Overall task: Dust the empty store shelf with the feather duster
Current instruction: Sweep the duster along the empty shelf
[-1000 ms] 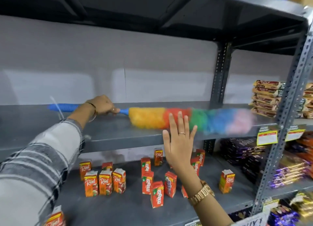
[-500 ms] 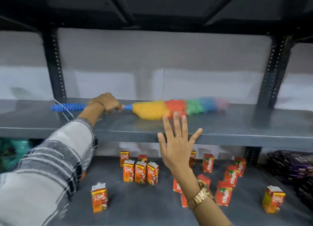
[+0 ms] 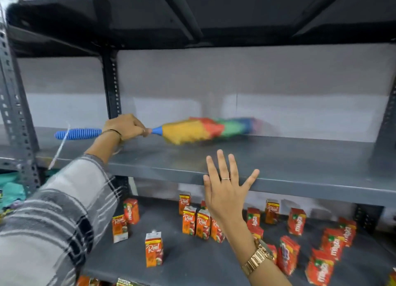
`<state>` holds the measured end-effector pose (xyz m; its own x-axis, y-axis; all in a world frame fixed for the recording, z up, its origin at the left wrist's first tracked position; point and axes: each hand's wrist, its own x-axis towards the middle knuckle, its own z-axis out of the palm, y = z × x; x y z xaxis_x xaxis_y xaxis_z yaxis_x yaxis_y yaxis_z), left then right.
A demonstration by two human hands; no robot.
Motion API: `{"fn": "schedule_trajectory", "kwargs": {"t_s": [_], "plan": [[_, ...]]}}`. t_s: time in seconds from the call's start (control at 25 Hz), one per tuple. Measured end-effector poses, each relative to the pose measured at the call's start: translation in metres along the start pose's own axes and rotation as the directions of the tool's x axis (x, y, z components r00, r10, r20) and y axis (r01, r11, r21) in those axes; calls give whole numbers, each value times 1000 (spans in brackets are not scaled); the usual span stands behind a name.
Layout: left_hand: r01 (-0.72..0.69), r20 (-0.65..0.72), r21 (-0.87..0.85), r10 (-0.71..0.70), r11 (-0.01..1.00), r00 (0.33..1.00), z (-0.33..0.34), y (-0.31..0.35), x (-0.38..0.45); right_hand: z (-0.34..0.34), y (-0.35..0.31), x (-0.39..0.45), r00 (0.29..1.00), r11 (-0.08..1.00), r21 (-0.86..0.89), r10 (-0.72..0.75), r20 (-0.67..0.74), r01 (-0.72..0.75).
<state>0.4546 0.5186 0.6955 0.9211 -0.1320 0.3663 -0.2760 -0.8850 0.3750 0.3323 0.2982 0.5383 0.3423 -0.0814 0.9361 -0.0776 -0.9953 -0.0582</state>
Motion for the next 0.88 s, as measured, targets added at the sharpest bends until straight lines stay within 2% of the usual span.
{"fn": "schedule_trajectory", "kwargs": {"t_s": [0.08,0.12,0.16,0.24,0.28,0.32,0.36,0.44,0.48,0.52,0.6,0.68,0.72,0.8,0.88], "plan": [[28,120,-172,-8,985,993,-7,-24,-6,0,-3,0,1000,999,28,17,-4,-17],[61,161,-153,-36,986,986,-8,-35,-11,1,-5,0,1000,999,45,26,-12,-26],[94,140,-104,-79,990,987,-9,-45,-11,1,-8,0,999,998,54,30,-20,-29],[132,8,7,-132,991,991,-15,-52,-13,3,-15,-1,1000,999,49,9,-23,-8],[136,-85,80,-129,987,988,-20,-51,-16,4,-19,-2,1000,999,44,-2,-16,3],[116,-133,67,-106,991,985,-24,-53,-18,5,-23,-3,1000,999,39,-10,-8,10],[102,-105,5,-100,995,989,-27,-60,-18,7,-26,-3,1000,999,37,-16,-1,16],[112,34,-96,-109,989,993,-34,-78,-28,10,-34,-3,1000,998,57,-23,16,22],[116,65,-55,-113,992,991,-34,-87,-32,11,-38,-4,1000,997,76,-19,25,17],[133,48,40,-135,990,990,-34,-96,-33,12,-42,-4,999,996,93,-16,33,13],[161,-129,250,-132,955,983,-35,-94,-31,13,-49,-5,999,995,103,-15,48,10],[201,-263,298,-122,933,957,-43,-93,-30,14,-55,-6,998,994,105,-16,55,10],[207,-252,261,-140,943,958,-49,-99,-30,15,-56,-6,999,994,107,-15,50,9],[206,-143,141,-186,968,972,-63,-121,-37,17,-58,-6,999,993,116,-12,31,9],[246,-85,168,-235,954,968,-72,-142,-50,19,-61,-5,1000,992,125,-4,15,2]]}}
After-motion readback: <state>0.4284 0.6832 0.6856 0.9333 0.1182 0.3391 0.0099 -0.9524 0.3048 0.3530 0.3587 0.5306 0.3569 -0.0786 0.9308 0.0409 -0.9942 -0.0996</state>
